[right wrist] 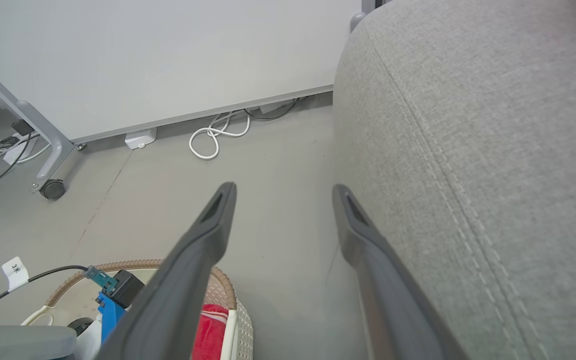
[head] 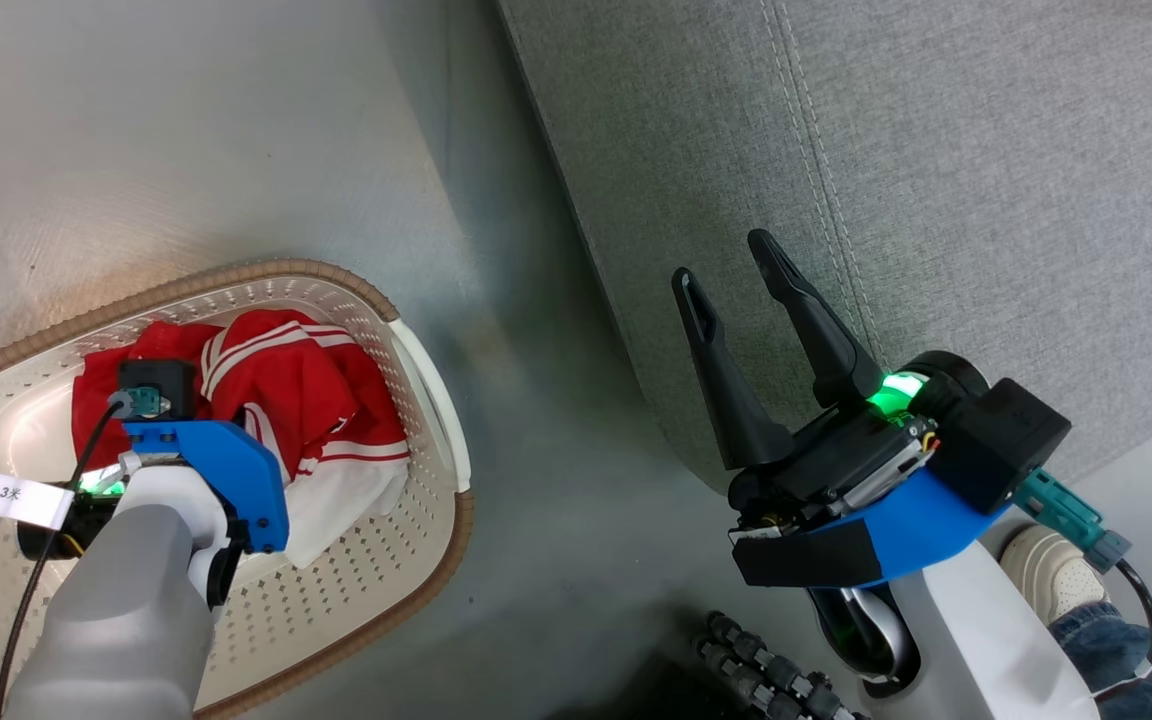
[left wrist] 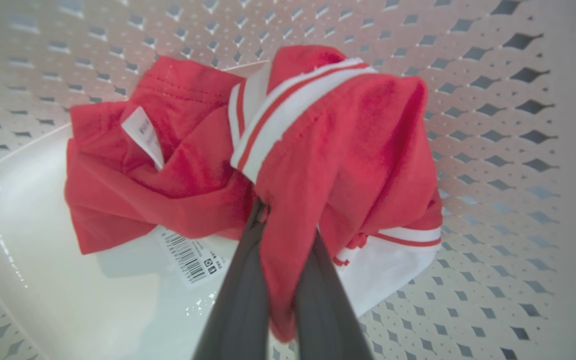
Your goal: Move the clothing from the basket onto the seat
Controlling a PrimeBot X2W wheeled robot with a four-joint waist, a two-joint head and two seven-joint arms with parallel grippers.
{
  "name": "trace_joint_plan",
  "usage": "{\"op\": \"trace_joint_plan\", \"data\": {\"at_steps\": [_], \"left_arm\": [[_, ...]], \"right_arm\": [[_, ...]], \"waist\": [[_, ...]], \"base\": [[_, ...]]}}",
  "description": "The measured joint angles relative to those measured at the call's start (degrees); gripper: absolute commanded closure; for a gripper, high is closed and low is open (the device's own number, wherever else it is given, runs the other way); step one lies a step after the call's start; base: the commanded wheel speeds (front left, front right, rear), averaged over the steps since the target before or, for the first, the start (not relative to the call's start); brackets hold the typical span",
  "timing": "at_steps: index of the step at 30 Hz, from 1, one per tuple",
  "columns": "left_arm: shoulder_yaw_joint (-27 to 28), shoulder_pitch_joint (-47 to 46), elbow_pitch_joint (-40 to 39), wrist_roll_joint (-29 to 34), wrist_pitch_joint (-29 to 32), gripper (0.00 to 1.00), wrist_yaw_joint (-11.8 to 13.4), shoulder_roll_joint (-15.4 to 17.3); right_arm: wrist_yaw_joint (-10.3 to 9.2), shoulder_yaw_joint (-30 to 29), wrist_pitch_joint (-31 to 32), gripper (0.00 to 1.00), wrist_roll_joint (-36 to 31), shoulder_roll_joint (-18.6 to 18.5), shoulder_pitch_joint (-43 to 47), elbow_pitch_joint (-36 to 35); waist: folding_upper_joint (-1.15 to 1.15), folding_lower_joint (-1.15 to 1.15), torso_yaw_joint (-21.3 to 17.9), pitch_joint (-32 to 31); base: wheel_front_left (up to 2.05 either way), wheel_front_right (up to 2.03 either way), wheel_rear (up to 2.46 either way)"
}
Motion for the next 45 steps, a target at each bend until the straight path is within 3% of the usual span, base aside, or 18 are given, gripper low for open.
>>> {"op": "trace_joint_plan", "data": {"at_steps": [11,25,37,45], "left_arm": [[-0.36,-0.17,1.58,-1.07,-1.93,1.0,-1.27,-0.01],[-6.58,6.5,-3.58,-2.87,-11.95,1.0,-2.43,-6.14],[-11.45,11.96,-11.79,-8.27,-14.21,1.0,-2.44,-7.15],[-13.91,11.78,-15.28,-8.64,-14.37,1.0,-2.45,-8.13]], "right_arm": [[0.0,0.57,-0.04,0.0,0.24,-0.01,-0.98,1.19],[0.0,-1.78,-0.07,0.0,-3.93,0.02,0.7,5.98],[0.0,-5.45,2.27,0.0,-6.82,0.03,7.16,8.92],[0.0,-6.5,4.94,0.0,-7.31,0.03,10.5,8.4]], "waist": [[0.0,0.0,0.96,-2.61],[0.0,-0.01,9.89,-18.8],[0.0,-0.02,17.6,-34.73],[0.0,-0.01,20.85,-41.57]], "base": [[0.0,0.0,0.0],[0.0,0.0,0.0],[0.0,0.0,0.0],[0.0,0.0,0.0]]}}
